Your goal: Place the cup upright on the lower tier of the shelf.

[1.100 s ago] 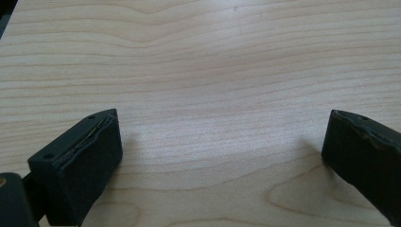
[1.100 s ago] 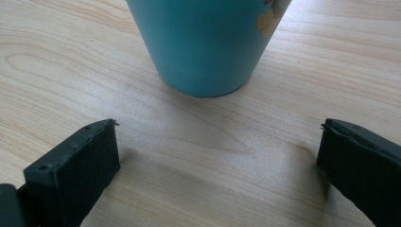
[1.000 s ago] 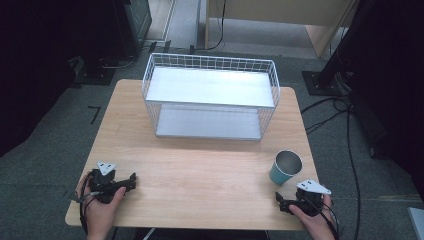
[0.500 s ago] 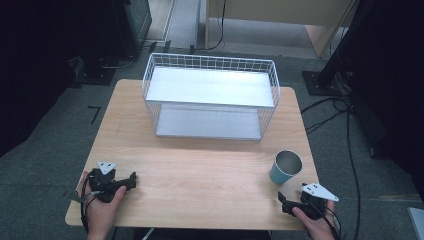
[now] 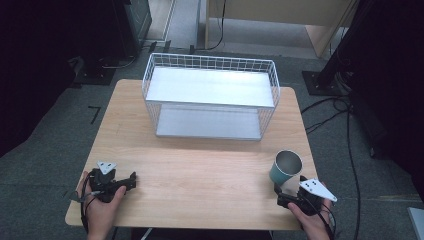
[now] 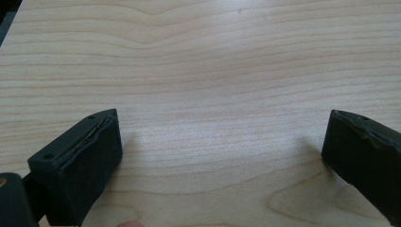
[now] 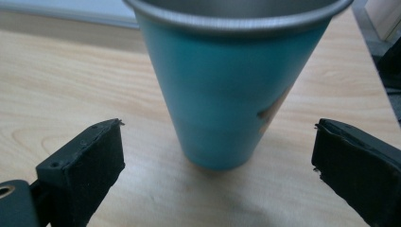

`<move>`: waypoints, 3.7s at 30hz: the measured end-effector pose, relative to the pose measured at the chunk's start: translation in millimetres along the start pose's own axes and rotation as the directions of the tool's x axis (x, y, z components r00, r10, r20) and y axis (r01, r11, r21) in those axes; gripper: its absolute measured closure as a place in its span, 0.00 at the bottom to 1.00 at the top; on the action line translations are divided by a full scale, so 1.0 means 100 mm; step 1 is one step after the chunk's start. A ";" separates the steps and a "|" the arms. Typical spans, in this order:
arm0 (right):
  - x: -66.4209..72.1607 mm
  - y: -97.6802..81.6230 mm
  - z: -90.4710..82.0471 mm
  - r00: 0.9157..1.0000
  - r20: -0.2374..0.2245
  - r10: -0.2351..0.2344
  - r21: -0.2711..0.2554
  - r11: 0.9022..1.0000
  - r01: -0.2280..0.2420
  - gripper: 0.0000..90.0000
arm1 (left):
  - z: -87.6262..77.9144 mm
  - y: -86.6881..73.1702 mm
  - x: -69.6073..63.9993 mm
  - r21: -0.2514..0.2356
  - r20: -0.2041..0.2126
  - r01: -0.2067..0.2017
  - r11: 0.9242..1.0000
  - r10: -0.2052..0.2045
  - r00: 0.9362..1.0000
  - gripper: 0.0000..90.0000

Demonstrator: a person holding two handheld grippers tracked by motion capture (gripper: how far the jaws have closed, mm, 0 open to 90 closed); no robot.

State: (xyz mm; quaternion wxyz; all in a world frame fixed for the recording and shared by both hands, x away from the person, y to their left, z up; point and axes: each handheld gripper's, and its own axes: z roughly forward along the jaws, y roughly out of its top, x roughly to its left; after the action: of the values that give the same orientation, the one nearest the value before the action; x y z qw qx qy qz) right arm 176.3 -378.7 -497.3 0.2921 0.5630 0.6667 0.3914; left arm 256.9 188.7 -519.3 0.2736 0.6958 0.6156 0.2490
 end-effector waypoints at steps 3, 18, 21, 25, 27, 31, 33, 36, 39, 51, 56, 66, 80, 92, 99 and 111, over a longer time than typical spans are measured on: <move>0.01 0.04 0.00 1.000 0.011 0.013 -0.031 0.999 -0.013 0.03 | 0.00 0.00 0.00 0.000 0.000 0.000 1.000 0.000 1.000 0.00; 0.03 0.14 0.19 0.998 0.057 0.030 -0.117 0.993 -0.023 0.03 | 0.00 0.00 0.00 0.000 0.000 0.000 1.000 0.000 1.000 0.00; 0.02 0.16 0.21 0.998 0.031 0.048 -0.132 0.990 -0.044 0.03 | 0.00 0.00 0.00 -0.001 0.000 0.001 1.000 -0.001 1.000 0.00; 0.04 0.19 0.28 0.999 0.030 0.042 -0.138 0.990 -0.038 0.04 | 0.00 0.00 0.00 -0.001 0.000 0.001 1.000 -0.001 1.000 0.00; 0.05 0.20 0.30 0.998 0.034 0.047 -0.146 0.988 -0.042 0.06 | 0.00 0.00 0.00 -0.001 0.000 0.001 1.000 -0.001 1.000 0.00; 0.10 0.20 0.37 0.998 0.054 0.040 -0.161 0.987 -0.031 0.12 | 0.00 0.00 0.00 0.000 0.000 -0.001 1.000 0.001 1.000 0.00; 0.12 0.21 0.39 0.997 0.062 0.038 -0.171 0.985 -0.027 0.16 | 0.00 0.00 0.00 -0.001 0.000 0.001 1.000 -0.001 1.000 0.00; 0.14 0.22 0.40 0.997 0.064 0.031 -0.178 0.984 -0.020 0.16 | 0.00 0.00 0.00 -0.001 0.000 0.001 1.000 -0.001 1.000 0.00; 0.19 0.21 0.40 0.997 0.075 0.010 -0.198 0.980 0.005 0.17 | 0.00 0.00 0.00 -0.001 0.000 0.001 1.000 -0.001 1.000 0.00; 0.41 0.50 0.21 1.000 0.003 0.005 -0.266 0.964 -0.004 0.17 | 0.00 0.00 0.00 0.000 -0.007 0.008 1.000 -0.008 1.000 0.00; 0.56 0.70 0.14 0.999 -0.036 -0.012 -0.293 0.956 0.001 0.17 | 0.00 0.00 0.01 0.001 -0.009 0.008 1.000 -0.008 1.000 0.00; 0.75 1.07 0.15 0.997 -0.075 -0.020 -0.333 0.943 -0.006 0.17 | 0.00 0.00 0.01 0.001 -0.009 0.008 1.000 -0.008 1.000 0.00; 0.99 1.59 0.21 0.993 -0.089 -0.080 -0.385 0.922 0.040 0.17 | 0.00 0.00 0.01 0.001 -0.010 0.007 1.000 -0.007 1.000 0.00; 1.10 1.84 0.29 0.993 -0.066 -0.100 -0.432 0.900 0.062 0.17 | 0.00 0.00 0.01 0.002 -0.009 0.008 1.000 -0.008 1.000 0.00; 1.16 1.97 0.34 0.994 -0.049 -0.101 -0.469 0.881 0.066 0.17 | 0.00 0.00 0.01 0.001 -0.009 0.008 1.000 -0.008 1.000 0.00; 1.27 2.23 0.45 0.993 -0.029 -0.112 -0.532 0.843 0.080 0.17 | 0.00 0.00 0.01 0.001 -0.010 0.009 1.000 -0.008 1.000 0.00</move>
State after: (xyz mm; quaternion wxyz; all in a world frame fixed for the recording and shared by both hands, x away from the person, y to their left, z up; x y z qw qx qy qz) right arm 305.5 -232.7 -324.1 0.4354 0.4152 0.5685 0.5611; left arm 257.0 189.3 -519.2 0.2713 0.6922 0.6200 0.2509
